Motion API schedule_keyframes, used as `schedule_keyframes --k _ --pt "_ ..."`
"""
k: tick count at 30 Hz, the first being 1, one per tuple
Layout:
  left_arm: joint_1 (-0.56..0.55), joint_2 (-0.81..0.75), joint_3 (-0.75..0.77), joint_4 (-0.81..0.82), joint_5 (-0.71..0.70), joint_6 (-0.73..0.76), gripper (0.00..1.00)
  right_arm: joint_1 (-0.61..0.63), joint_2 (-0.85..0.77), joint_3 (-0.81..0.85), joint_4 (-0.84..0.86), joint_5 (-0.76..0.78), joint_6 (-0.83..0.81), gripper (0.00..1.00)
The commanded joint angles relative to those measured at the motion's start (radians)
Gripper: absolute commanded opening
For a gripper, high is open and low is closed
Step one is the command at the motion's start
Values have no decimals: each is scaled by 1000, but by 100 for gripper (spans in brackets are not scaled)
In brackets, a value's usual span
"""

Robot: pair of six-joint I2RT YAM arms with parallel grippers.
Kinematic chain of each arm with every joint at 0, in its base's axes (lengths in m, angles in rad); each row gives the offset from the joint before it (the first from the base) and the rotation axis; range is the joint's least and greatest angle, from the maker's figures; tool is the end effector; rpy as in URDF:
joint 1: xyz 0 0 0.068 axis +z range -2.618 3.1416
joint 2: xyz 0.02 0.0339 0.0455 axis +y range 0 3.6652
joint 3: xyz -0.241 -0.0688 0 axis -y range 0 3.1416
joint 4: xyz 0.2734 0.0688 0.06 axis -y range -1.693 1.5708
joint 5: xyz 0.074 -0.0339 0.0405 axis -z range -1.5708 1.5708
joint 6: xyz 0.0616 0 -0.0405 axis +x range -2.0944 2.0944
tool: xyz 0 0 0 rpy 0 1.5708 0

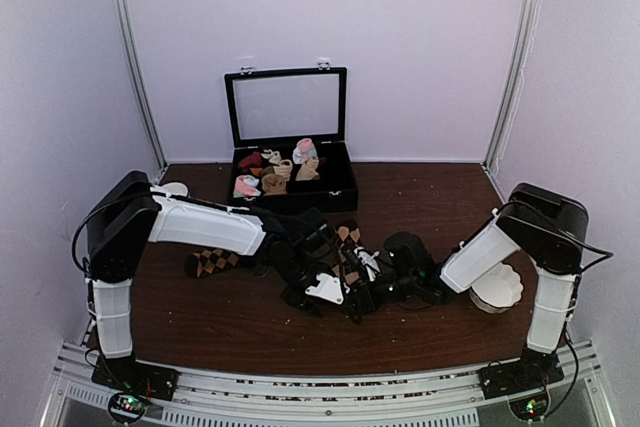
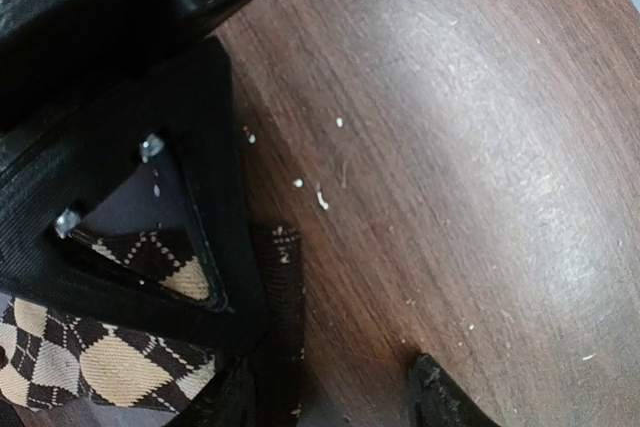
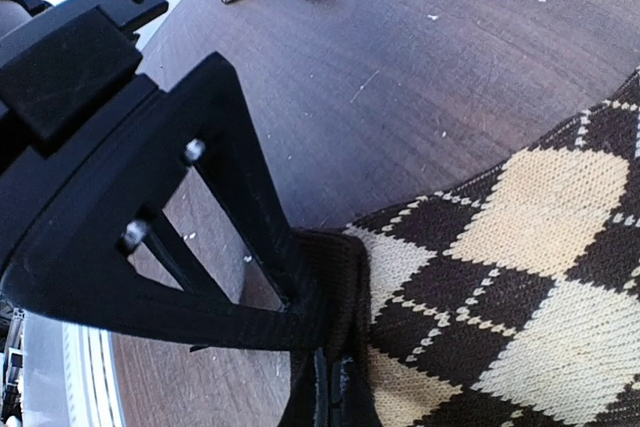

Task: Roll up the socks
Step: Roll the sock at the center of the board.

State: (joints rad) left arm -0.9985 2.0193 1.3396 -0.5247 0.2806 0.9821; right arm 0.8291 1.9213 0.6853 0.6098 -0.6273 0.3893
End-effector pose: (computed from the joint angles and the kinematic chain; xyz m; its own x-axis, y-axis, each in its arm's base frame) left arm 0.2145 -0.3645 0.0811 0.4357 0.7992 -0.4140 0.8989 -0.4101 0.1544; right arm 0.2095 0.2822 0.0287 -0.7148 -0.3253 -0.6191 -0.6993 0.3456 0.6258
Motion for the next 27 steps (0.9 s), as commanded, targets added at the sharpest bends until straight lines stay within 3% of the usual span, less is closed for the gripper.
schedule_keyframes --k 1,15,17,23,27 --pt "-5 45 -3 15 -42 6 54 -6 32 -56 -240 -4 -19 0" --pt "-3 114 64 -75 -98 -37 43 -12 -7 -76 -306 -80 -48 0" --pt "-4 127 80 -85 -115 -35 37 -12 -8 -77 -303 -89 -46 0" --pt "-3 177 144 -152 -99 -58 2 -13 -33 -89 -268 -86 -30 0" --pt "3 195 204 -271 0 -110 0 -10 -81 -108 -257 -40 -31 14"
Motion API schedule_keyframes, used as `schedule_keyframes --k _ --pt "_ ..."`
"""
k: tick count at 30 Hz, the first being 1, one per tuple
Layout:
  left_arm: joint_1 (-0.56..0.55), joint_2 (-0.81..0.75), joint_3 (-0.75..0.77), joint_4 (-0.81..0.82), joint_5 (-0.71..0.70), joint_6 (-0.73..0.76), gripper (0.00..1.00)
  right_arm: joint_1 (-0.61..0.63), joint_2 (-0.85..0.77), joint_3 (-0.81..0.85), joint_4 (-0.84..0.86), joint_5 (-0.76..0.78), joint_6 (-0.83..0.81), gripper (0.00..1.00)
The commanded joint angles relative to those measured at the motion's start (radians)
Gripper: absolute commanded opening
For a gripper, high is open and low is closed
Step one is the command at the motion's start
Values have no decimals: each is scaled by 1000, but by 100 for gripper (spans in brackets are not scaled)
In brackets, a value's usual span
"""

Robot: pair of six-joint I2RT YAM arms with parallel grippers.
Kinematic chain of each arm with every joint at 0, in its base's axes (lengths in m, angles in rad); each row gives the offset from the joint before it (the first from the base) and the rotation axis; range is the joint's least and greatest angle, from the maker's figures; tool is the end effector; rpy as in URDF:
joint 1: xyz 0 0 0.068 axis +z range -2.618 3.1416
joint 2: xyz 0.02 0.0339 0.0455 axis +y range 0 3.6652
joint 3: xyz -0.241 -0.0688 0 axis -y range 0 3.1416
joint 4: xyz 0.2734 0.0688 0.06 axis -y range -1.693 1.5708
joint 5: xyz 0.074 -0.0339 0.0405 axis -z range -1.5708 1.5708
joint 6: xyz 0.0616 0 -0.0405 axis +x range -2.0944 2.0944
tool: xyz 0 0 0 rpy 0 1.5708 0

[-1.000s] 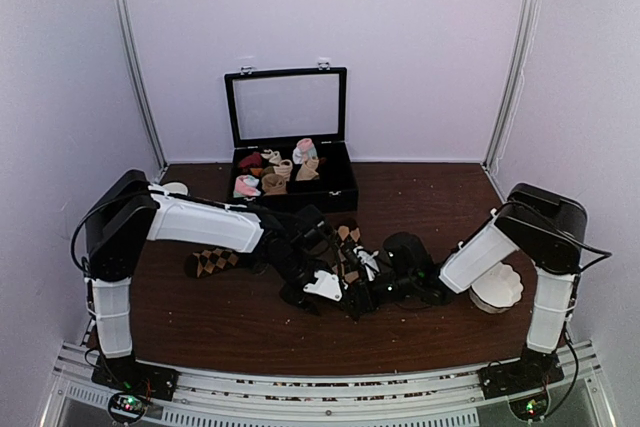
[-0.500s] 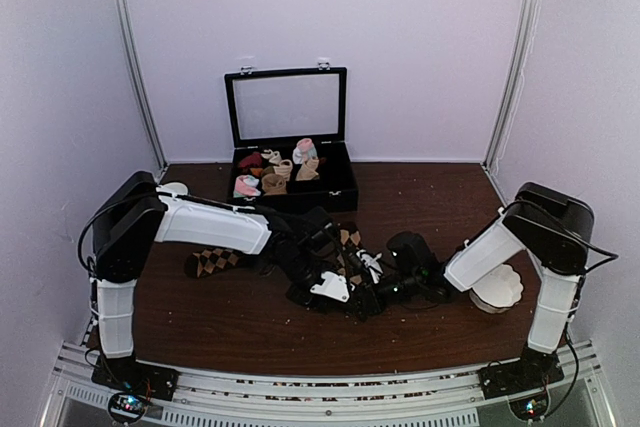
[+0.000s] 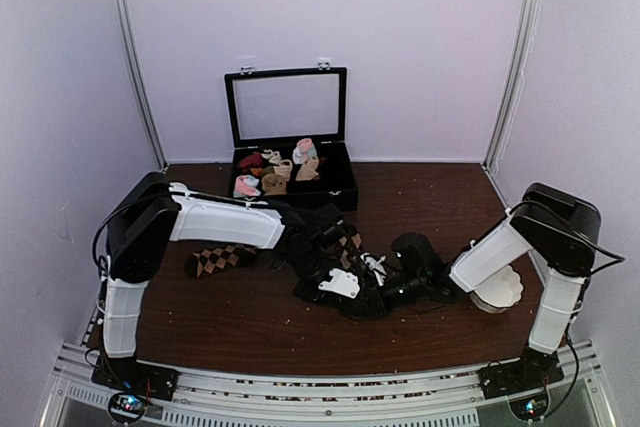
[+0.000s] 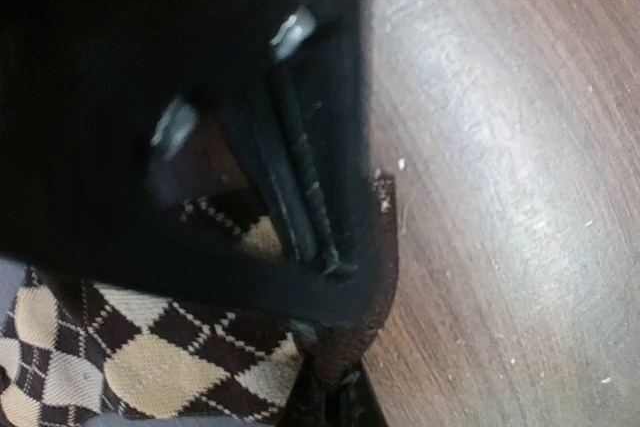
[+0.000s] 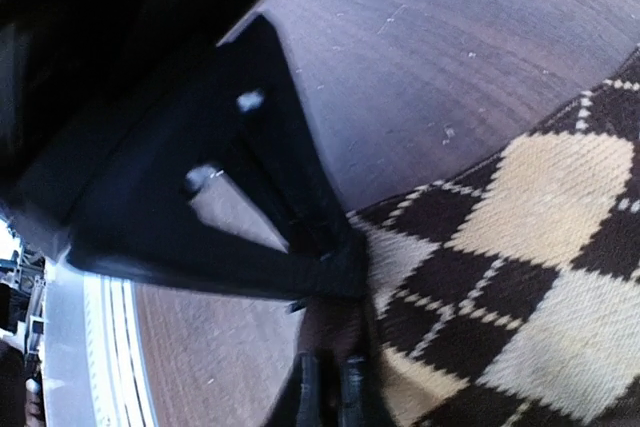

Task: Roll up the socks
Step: Roll the sock at the center of the board.

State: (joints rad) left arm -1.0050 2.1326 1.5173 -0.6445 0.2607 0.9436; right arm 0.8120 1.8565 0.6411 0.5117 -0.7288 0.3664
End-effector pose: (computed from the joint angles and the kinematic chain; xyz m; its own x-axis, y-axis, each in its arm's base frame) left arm 0.2263 -0.3860 0.0815 0.3951 0.8371 -0.3783 0.9167 -0.3858 0.1038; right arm 0.1978 0.2682 0.0317 -0.7347 -0.3865 -0.5575 -0.6721 0.3034 0.6755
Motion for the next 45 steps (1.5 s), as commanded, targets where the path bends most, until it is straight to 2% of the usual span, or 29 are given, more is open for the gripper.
schedule_keyframes --k 1,5,6,7,8,11,12,13,14,19,23,25,27,28,29,30,33,37,39,42,45 --pt "14 84 43 -186 54 -81 0 8 -37 -76 -151 81 -6 21" --pt "50 99 95 -301 179 -134 0 10 -132 -124 -117 166 -8 30" --pt "60 108 109 -324 200 -148 0 12 -153 -134 -115 186 -13 37" --pt "71 118 124 -358 214 -160 0 13 -176 -143 -113 220 -15 49" --pt "78 131 138 -382 225 -170 0 16 -196 -153 -112 244 -18 54" --pt "95 162 165 -427 231 -207 0 25 -253 -179 -103 301 -23 58" --pt "97 168 169 -439 231 -212 0 28 -272 -186 -103 322 -24 63" --pt "97 173 170 -447 230 -216 0 31 -287 -193 -110 347 -23 91" --pt "97 176 170 -451 229 -220 0 33 -305 -200 -118 375 -24 99" --pt "98 195 192 -484 248 -243 0 72 -430 -237 -169 564 -47 100" --pt "100 222 243 -541 277 -257 0 164 -647 -295 -220 949 -69 100" --pt "100 238 266 -572 313 -265 0 184 -768 -353 -200 1175 12 100" --pt "101 259 291 -608 357 -264 0 182 -853 -407 -199 1382 164 100" --pt "103 273 308 -640 377 -263 0 168 -893 -402 -299 1416 303 100" --pt "106 289 325 -660 398 -264 0 156 -921 -403 -351 1409 356 100" --pt "112 311 342 -675 416 -270 0 149 -943 -425 -309 1367 332 100" --pt "141 362 401 -724 497 -296 0 154 -968 -492 -121 1188 175 100" --pt "172 424 487 -784 560 -334 0 248 -925 -491 -79 1149 19 100" --pt "183 437 512 -787 570 -356 0 318 -875 -481 -61 1133 -68 92" --pt "195 453 535 -789 581 -379 0 434 -723 -426 -61 1110 -212 70" --pt "197 459 536 -784 562 -394 0 537 -558 -345 -57 1114 -319 64"
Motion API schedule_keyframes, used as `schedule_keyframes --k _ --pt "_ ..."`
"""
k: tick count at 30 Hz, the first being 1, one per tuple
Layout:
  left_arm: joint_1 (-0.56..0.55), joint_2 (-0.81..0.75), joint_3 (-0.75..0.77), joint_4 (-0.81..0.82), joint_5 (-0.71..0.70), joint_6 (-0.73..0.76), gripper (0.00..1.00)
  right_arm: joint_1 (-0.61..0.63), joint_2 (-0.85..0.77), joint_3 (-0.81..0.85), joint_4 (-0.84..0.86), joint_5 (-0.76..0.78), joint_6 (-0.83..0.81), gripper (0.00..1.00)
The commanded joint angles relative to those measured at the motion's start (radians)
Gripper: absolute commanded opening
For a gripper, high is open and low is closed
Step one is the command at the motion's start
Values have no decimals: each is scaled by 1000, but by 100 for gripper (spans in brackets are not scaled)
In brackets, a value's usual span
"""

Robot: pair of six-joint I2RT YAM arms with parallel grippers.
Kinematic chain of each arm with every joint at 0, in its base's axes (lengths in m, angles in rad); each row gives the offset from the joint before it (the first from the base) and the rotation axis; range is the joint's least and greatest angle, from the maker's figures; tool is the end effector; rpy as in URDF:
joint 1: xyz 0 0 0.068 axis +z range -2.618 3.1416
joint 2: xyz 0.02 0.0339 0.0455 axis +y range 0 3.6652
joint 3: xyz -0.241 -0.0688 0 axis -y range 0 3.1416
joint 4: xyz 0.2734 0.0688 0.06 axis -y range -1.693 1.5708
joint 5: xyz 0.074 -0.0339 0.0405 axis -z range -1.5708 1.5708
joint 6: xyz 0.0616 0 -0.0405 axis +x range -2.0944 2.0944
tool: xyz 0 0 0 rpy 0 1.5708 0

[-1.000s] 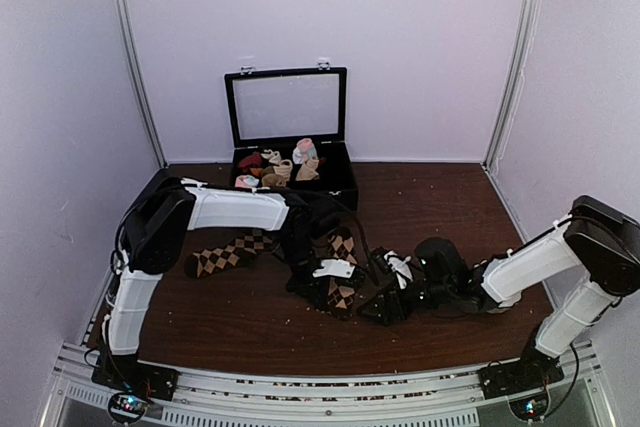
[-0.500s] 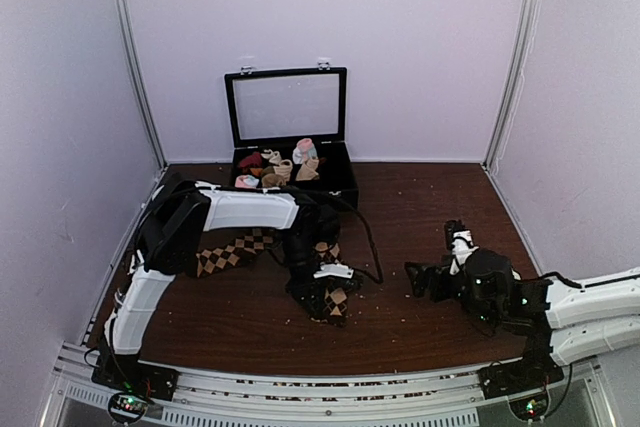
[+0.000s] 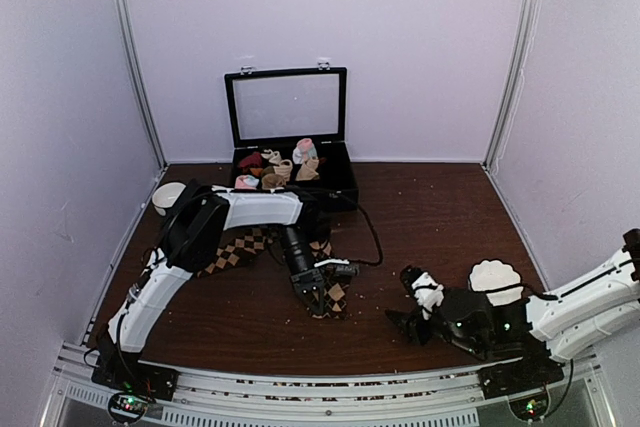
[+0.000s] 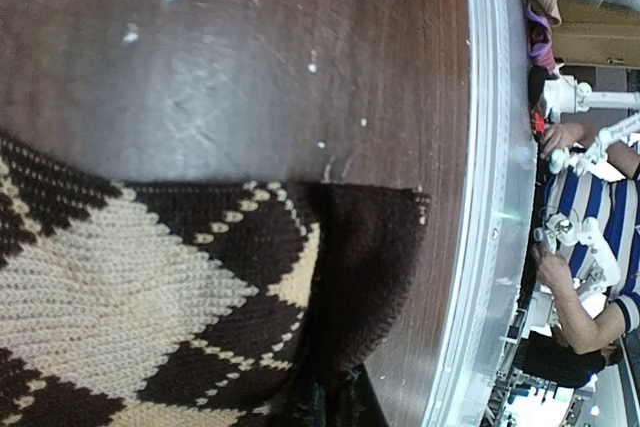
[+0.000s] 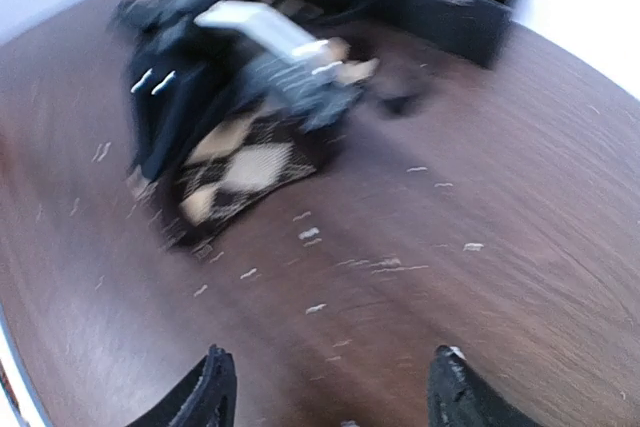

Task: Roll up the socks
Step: Roll the sock at the center of the board.

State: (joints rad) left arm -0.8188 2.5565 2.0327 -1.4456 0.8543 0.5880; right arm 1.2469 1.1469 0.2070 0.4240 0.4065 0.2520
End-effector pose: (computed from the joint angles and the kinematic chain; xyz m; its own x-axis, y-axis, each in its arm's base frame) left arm 0.2689 -0.3554 0.0563 -0.3687 0.9275 -0.0626 0.5819 0.1778 -0.7936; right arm 0.1008 0.2237 0.0834 -0.3419 -0.2987 -0.8910 -0.6981 0.7155 0.0280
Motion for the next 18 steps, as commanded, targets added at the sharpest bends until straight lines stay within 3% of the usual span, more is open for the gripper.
schedule_keyframes --k 1,8,15,18 --pt "11 35 16 23 -38 -44 0 130 208 126 26 -14 -232 62" --pt "10 39 -1 53 -100 -83 0 198 462 331 88 -19 -470 52" --pt "10 32 -11 57 -142 -76 0 112 562 429 78 -176 -551 39" --pt "10 25 -19 60 -143 -68 0 78 586 444 76 -223 -562 37"
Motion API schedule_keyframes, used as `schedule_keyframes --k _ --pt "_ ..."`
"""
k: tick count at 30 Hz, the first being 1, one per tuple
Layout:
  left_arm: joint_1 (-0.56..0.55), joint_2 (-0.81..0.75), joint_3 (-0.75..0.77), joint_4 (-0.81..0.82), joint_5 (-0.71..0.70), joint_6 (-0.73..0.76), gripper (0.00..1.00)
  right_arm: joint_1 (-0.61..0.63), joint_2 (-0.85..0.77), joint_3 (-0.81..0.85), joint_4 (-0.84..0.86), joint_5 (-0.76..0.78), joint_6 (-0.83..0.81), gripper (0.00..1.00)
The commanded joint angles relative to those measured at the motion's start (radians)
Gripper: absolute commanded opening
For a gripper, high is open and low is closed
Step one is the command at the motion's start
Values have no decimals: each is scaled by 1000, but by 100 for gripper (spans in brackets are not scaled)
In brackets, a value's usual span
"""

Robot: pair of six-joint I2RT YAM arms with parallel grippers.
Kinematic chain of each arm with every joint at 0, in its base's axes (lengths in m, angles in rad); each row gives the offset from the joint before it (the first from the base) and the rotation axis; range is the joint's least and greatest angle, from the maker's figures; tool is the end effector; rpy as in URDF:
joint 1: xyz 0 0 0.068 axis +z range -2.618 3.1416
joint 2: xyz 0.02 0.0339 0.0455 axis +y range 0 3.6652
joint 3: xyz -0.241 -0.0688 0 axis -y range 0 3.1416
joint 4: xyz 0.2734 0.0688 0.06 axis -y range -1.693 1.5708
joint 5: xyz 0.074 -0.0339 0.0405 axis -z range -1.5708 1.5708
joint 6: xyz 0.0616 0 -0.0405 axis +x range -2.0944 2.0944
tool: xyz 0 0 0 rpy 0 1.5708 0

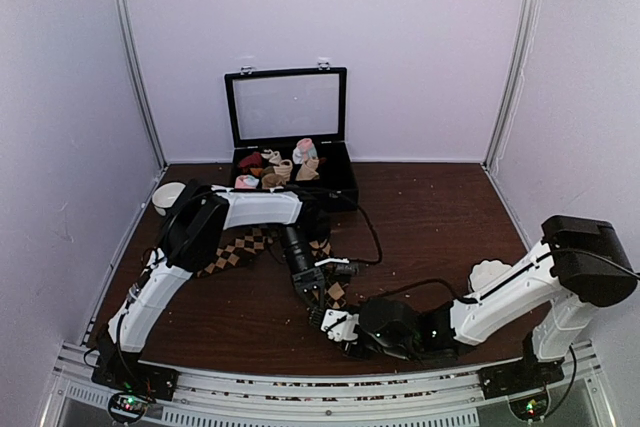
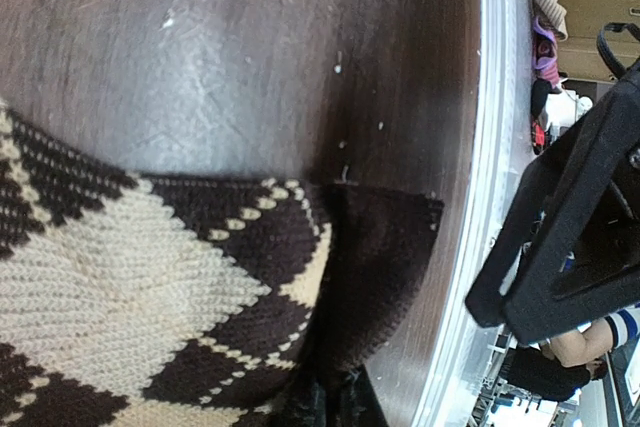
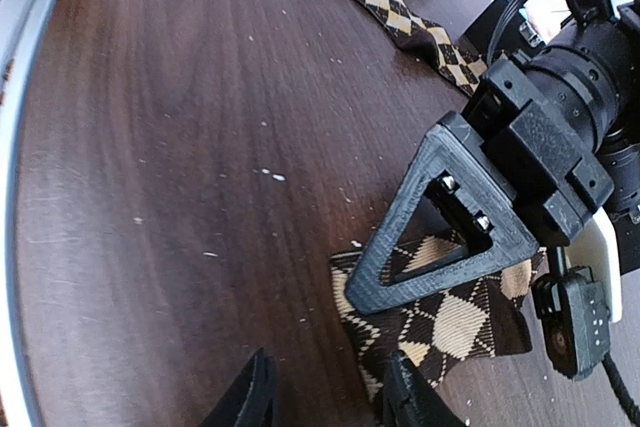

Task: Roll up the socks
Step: Roll the sock at the center of the board.

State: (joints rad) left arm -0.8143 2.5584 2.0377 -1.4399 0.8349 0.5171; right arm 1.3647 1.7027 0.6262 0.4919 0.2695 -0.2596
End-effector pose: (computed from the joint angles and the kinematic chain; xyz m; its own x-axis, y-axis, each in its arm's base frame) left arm 0.2718 -0.3545 0.0556 -0.4061 0.9138 -0.0086 0.5701 0.2460 -0.7838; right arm 0.0867 0.3348 0.0666 0.1214 -0.6285 -0.7683 -0.8970 0.2620 -0.3561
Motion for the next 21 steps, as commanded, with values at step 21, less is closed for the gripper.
schedule_keyframes --k 21 --pt "6 -4 -44 26 -103 87 0 -153 147 66 -6 -180 -88 14"
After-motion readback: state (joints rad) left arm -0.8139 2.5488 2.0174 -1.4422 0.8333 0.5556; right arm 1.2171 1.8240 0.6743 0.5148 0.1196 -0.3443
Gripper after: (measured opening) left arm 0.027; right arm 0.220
